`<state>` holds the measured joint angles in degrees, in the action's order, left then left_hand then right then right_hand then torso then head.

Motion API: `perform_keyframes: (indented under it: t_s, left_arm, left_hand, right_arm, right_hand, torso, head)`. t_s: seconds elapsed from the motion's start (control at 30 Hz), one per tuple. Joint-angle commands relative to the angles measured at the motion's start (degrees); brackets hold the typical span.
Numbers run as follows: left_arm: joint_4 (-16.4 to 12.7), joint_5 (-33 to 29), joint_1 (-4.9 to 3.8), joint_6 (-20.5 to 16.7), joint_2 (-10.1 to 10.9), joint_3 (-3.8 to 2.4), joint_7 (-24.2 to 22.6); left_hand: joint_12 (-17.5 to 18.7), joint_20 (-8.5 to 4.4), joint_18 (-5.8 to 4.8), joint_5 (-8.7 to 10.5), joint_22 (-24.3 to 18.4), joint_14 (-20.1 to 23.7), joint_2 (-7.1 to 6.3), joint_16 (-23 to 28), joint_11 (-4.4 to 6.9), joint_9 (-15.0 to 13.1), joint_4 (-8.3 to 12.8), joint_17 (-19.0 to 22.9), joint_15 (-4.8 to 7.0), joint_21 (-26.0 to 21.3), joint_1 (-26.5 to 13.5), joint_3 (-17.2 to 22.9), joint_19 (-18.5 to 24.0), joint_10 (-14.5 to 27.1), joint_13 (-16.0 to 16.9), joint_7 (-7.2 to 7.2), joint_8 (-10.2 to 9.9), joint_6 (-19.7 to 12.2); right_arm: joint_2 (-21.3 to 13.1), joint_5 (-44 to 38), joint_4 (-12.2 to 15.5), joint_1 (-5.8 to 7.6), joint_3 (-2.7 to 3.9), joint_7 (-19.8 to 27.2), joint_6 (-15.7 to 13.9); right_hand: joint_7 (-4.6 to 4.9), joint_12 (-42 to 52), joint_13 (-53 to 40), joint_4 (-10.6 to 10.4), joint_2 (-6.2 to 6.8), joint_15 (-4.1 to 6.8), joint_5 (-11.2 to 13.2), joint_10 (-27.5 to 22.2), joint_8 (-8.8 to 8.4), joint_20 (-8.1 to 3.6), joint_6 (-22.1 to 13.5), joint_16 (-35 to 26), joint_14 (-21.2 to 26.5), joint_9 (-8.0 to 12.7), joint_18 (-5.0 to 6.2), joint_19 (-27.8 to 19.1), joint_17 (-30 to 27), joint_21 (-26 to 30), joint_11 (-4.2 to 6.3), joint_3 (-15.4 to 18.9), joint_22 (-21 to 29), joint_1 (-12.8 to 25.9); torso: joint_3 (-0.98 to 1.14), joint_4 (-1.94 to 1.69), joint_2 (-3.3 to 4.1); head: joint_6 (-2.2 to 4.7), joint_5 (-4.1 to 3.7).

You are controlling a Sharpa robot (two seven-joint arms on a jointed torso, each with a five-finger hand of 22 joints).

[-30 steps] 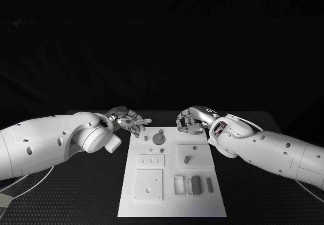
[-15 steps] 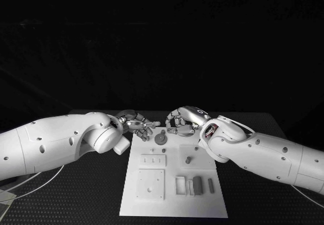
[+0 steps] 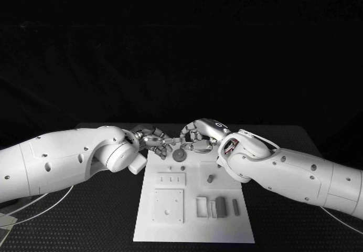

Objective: Assemble the parts on the task board

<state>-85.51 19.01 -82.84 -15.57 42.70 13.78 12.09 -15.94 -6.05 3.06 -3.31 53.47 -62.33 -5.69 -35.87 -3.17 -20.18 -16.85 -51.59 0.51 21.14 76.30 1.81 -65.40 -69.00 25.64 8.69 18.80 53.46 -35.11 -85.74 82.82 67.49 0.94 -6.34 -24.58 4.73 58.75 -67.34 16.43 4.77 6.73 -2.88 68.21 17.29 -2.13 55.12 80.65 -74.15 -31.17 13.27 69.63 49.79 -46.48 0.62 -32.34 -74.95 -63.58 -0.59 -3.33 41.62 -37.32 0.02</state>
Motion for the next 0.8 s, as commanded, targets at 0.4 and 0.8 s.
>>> perform_keyframes:
  t_s: [0.4,0.8]
  left_arm:
    - [-1.0,-1.5,-0.04,0.7,-0.2,-0.03,-1.2]
    - [-0.9,-1.7,-0.05,0.3,-0.3,-0.04,-1.1]
  left_hand:
    - [-1.2,-0.09,1.23,0.3,0.9,0.5,1.32,-1.2,0.41,-0.4,0.0,0.4,0.01,0.2,0.7,-0.8,0.6,0.1,1.2,-1.03,0.7,2.6]
    - [-1.6,-0.21,1.22,0.32,1.2,0.3,1.46,-1.7,0.59,-0.4,0.0,0.6,0.16,0.2,-0.3,-1.3,0.4,-0.1,1.5,-1.23,0.8,3.1]
  right_arm:
    - [1.0,-0.3,-0.8,-0.01,0.03,-0.5,1.3]
    - [1.5,-0.3,-0.9,-0.14,0.03,-0.3,1.5]
  right_hand:
    - [0.97,0.3,-0.1,0.0,0.3,0.26,0.1,-0.4,-0.35,-0.21,1.1,0.4,0.1,-0.1,1.73,0.2,0.1,-0.3,0.17,-0.1,-1.2,0.1]
    - [0.96,0.4,-0.2,-0.1,0.23,0.26,0.1,-0.5,-0.33,-0.21,1.2,0.5,0.1,-0.1,1.73,0.1,0.1,-0.3,0.18,-0.1,-1.2,0.2]
  torso:
    - [-0.04,-0.05,0.01]
    - [0.08,-0.05,0.02]
  head:
    - [-0.15,-0.29]
    - [-0.25,-0.21]
